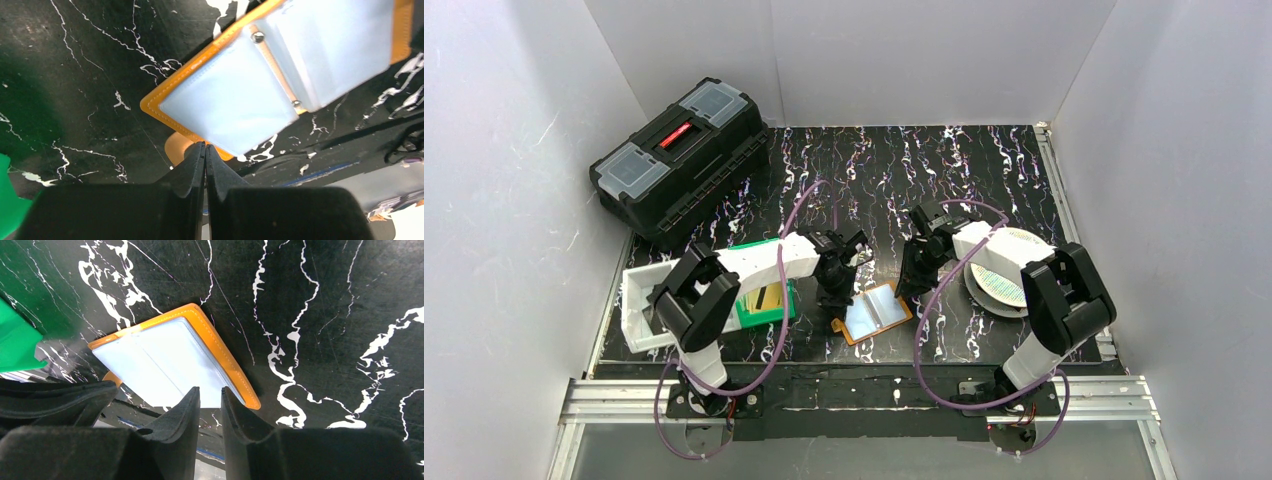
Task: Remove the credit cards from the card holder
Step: Place the credit card in the storage box.
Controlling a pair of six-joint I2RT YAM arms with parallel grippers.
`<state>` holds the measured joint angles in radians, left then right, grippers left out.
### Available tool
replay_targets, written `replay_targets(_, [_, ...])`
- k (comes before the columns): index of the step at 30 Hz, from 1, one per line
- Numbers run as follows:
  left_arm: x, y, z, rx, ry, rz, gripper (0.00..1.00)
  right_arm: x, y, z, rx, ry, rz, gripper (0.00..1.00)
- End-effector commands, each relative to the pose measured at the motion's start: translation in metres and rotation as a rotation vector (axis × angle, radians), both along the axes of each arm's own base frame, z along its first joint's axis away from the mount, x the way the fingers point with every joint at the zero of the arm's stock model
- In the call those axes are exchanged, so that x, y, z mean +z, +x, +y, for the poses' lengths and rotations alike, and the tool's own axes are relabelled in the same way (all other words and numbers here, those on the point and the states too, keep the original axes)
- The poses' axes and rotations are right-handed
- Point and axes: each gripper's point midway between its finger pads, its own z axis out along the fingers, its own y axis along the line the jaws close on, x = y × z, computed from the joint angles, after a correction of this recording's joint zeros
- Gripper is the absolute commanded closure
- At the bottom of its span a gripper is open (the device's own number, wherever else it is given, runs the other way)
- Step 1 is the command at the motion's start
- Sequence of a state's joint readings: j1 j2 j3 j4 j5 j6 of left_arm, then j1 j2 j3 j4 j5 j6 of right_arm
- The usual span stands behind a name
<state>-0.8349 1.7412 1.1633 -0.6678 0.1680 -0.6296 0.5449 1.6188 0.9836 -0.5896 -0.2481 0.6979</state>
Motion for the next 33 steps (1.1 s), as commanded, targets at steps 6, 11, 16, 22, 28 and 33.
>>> replay_targets(6, [-0.029,-0.004,0.006,-0.009,0.053,0.038,1.0,-0.015,-0.01,0.003,0.046,-0.009,0.054,0.68])
replay_targets(11, [-0.037,0.003,0.0,-0.019,0.066,0.038,1.0,-0.022,-0.014,0.002,0.047,-0.011,0.07,0.63])
replay_targets(16, [-0.039,0.012,-0.006,-0.027,0.07,0.035,1.0,-0.027,-0.017,0.0,0.047,-0.014,0.082,0.57])
replay_targets(22, [-0.035,0.027,-0.012,-0.031,0.058,0.024,1.0,-0.029,-0.022,0.005,0.042,0.013,0.1,0.65])
replay_targets(28, [-0.033,0.037,-0.02,-0.042,0.044,0.018,1.0,-0.023,-0.026,0.012,0.05,0.044,0.101,0.69])
replay_targets(33, [-0.032,0.04,-0.024,-0.047,0.033,0.021,1.0,-0.014,-0.027,0.02,0.054,0.087,0.097,0.66])
